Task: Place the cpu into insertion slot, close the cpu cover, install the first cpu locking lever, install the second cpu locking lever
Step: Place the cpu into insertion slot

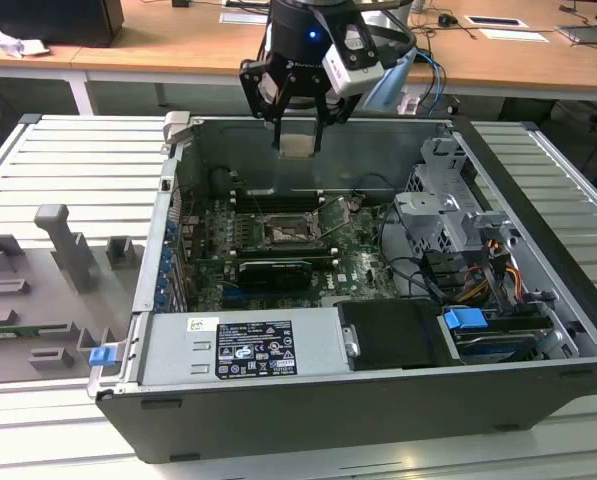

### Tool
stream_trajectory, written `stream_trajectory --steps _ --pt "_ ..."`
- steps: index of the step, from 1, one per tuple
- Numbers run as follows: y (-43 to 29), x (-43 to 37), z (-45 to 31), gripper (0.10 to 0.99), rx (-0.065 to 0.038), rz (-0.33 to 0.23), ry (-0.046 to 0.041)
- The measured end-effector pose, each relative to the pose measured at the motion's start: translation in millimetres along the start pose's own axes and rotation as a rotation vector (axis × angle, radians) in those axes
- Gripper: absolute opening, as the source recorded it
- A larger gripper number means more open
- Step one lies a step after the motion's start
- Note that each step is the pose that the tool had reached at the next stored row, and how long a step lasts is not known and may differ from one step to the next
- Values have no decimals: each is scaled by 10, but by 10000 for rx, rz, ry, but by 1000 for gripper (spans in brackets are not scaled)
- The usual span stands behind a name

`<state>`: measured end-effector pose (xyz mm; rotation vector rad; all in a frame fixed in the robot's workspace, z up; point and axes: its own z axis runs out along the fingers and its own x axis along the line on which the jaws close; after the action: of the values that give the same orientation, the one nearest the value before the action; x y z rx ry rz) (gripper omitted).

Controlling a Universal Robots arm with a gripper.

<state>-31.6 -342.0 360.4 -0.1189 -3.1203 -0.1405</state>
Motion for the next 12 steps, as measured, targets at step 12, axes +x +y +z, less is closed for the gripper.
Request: stream_trajectory --steps 12 --pt "-3 4 34 525 -7 608 -54"
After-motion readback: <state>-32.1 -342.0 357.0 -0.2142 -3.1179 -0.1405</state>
